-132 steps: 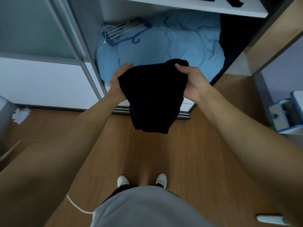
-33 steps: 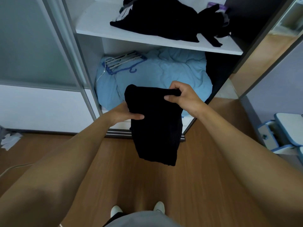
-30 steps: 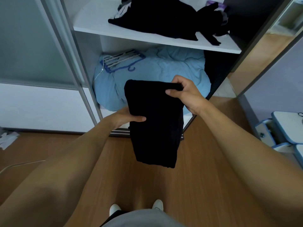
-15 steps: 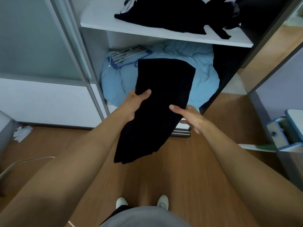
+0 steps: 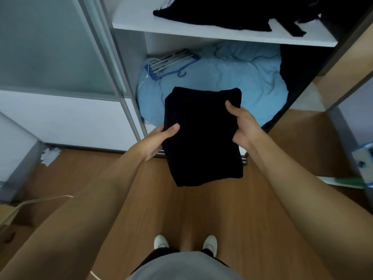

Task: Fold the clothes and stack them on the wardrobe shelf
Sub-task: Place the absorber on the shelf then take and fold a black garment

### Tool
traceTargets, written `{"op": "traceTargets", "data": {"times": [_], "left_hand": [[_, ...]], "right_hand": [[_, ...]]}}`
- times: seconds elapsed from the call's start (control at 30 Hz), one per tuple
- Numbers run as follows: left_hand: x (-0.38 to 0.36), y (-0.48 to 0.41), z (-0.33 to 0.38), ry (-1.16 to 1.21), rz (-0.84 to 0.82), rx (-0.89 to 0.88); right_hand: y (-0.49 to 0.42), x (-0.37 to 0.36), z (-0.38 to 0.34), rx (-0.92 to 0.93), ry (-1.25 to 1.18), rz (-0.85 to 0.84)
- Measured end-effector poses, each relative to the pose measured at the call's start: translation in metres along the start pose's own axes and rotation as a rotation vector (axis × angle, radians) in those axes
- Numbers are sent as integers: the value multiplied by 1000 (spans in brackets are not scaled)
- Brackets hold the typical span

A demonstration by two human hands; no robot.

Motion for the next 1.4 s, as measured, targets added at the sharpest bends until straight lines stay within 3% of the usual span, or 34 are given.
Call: {"op": "traceTargets", "data": {"times": [0.17, 0.33, 0.47, 0.63, 0.73, 0.8, 0.93, 1.07, 1.17, 1.27, 1.4], "left_hand": [[-32, -8, 31, 107, 238, -102], [-42, -11, 40, 151, 410, -98], [-40, -13, 49, 53, 482, -81], [-5, -11, 41, -213, 418, -27], [7, -9, 15, -95, 272, 55], [7, -7, 8, -61, 209, -9], [0, -11, 4, -413, 73, -149], [4, -18, -6, -727, -38, -182], [10, -19, -11, -866, 15, -270], [20, -18, -3, -989, 133, -374], [40, -18, 20, -1158, 243, -623]], "right_hand": [[-6, 4, -18, -57, 54, 40], [0, 24, 6, 124, 594, 73], [5, 30, 34, 84, 399, 155], [3, 12, 39, -37, 217, 207], [-2, 9, 35, -70, 192, 248], [-6, 11, 33, -74, 212, 268], [-16, 15, 39, -71, 403, 311], [-27, 16, 48, 29, 846, 349], [-32, 12, 51, 56, 1166, 332], [-35, 4, 58, 29, 1169, 304], [-38, -18, 62, 251, 1235, 211]]}}
Point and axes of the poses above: each hand's wrist, its own y-axis away from the middle knuckle, its own x-axis out of the back of the hand, z = x × y, the point moved 2 cm from there along -y, towards the middle knuckle, and after that the axes turned 14 degrees about z, right-handed, at the moved point
